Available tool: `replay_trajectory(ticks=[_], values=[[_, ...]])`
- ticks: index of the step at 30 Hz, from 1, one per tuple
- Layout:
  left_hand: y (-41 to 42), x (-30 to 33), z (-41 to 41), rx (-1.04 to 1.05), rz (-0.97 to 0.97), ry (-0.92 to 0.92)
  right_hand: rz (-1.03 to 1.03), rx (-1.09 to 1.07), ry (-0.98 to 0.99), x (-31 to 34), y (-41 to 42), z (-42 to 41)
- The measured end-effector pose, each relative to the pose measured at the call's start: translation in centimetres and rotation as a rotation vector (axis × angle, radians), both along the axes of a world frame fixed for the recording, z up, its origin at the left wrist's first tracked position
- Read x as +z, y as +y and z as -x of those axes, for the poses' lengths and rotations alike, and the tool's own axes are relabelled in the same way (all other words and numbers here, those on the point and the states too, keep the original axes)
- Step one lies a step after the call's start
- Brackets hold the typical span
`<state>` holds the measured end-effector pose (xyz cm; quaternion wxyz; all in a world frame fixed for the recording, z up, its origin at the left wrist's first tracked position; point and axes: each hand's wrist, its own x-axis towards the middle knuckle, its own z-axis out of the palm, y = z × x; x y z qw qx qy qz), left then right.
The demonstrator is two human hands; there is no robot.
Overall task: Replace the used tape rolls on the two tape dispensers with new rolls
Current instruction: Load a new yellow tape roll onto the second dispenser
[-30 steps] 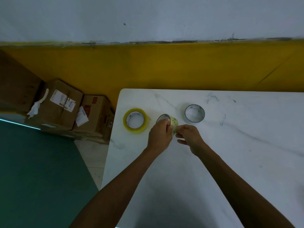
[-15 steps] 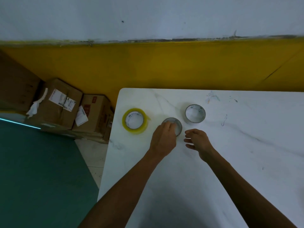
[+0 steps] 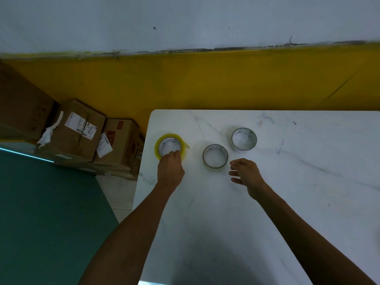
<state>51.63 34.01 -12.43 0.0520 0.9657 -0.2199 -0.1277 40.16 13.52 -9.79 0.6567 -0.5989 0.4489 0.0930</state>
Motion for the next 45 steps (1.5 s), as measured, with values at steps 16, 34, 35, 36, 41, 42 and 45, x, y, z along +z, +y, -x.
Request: replay_trajectory(ticks=[16,34,35,36,41,42,45], values=[[-0.9,6.9,0.0,0.392,0.649,0.038,0.349,0.195,-0.285,5.3,1.9,-1.2],[-11.3,18.2,7.1,0.12,0.919,0.341,0.492,-0.232,-0.452,14.0,1.2,2.1],[-12.3,18.2,8.0,0.083,0.908,0.352,0.496,-0.275,-0.442,14.1,0.5,3.4],[-13.3,18.3,9.0,0.047,0.893,0.363,0.499,-0.318,-0.431,14.1,-0.2,4.7],[-18.2,18.6,15.2,-0.126,0.852,0.462,0.49,-0.51,-0.371,14.3,-3.7,12.5],[-19.0,18.6,16.7,-0.149,0.846,0.493,0.479,-0.534,-0.36,14.3,-4.3,14.1],[-21.3,18.7,21.8,-0.216,0.816,0.601,0.44,-0.619,-0.344,14.3,-6.4,19.8]])
